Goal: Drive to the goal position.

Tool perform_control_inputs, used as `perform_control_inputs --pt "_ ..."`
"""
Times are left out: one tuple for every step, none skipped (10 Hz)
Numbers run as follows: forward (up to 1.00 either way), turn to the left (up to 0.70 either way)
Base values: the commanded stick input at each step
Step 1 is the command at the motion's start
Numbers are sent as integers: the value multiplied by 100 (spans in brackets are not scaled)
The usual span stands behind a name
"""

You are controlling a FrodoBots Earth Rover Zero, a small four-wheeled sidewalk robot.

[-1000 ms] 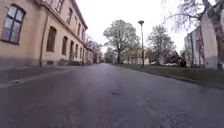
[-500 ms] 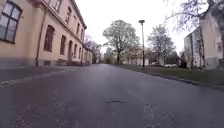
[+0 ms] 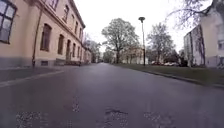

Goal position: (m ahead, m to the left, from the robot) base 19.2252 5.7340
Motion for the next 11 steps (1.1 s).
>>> perform_control_inputs --pt "85 0" --pt "85 0" --pt "85 0" --pt "85 0" --pt "85 0" --pt "85 0" --pt "85 0" --pt "85 0" --pt "85 0" --pt "85 0" --pt "85 0"
